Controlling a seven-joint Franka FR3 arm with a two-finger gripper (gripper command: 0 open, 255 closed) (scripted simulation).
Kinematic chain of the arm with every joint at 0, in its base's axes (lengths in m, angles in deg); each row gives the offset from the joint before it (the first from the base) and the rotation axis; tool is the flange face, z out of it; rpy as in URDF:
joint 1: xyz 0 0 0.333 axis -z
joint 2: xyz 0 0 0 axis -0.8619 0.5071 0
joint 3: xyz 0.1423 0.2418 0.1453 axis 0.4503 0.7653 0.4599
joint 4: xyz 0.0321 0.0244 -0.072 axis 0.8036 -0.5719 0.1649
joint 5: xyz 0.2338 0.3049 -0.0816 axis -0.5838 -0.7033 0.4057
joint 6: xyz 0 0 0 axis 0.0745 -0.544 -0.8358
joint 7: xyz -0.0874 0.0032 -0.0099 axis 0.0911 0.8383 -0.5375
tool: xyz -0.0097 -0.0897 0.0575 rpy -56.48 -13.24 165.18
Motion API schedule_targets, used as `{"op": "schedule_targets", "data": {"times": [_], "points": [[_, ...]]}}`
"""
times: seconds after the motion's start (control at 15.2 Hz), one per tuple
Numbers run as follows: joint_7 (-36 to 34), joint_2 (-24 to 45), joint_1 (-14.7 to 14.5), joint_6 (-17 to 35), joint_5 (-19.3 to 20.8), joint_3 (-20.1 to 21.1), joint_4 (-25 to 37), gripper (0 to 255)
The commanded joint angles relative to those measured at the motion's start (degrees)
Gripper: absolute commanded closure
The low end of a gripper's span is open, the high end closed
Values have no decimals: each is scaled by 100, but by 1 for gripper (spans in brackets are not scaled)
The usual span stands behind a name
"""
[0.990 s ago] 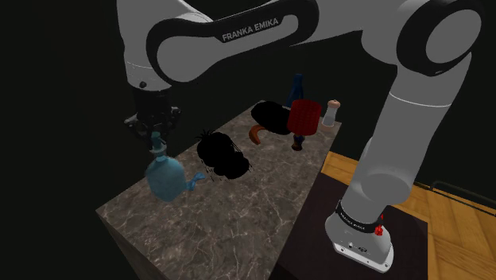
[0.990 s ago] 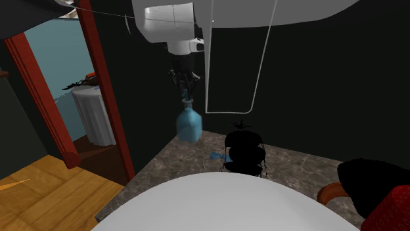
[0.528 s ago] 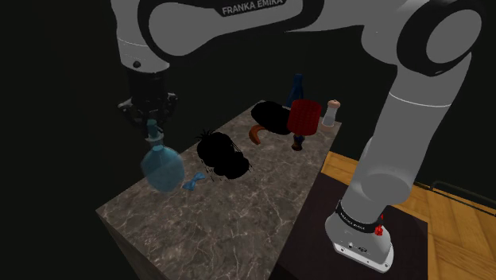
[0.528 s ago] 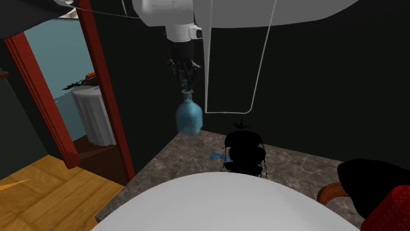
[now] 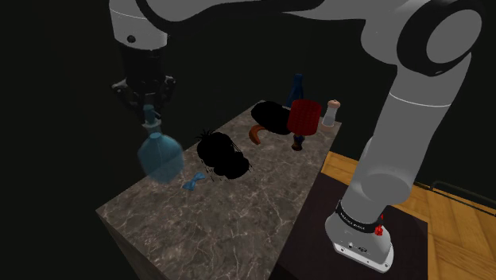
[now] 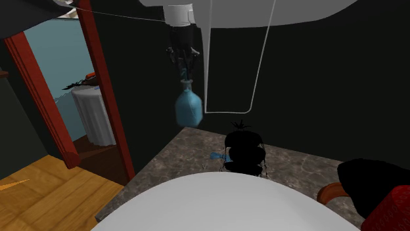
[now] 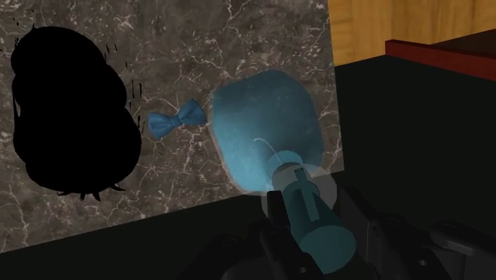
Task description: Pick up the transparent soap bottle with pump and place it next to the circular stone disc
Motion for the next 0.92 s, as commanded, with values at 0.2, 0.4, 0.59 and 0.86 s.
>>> {"op": "schedule_targets", "data": {"times": [0.2,0.4,0.59,0.86], "points": [[-17,112,-34,-426,60,19,522,255],[-32,190,-62,-683,104,33,845,255],[-52,288,-99,-950,160,50,1194,255],[-86,454,-169,-1326,260,77,1709,255]]}}
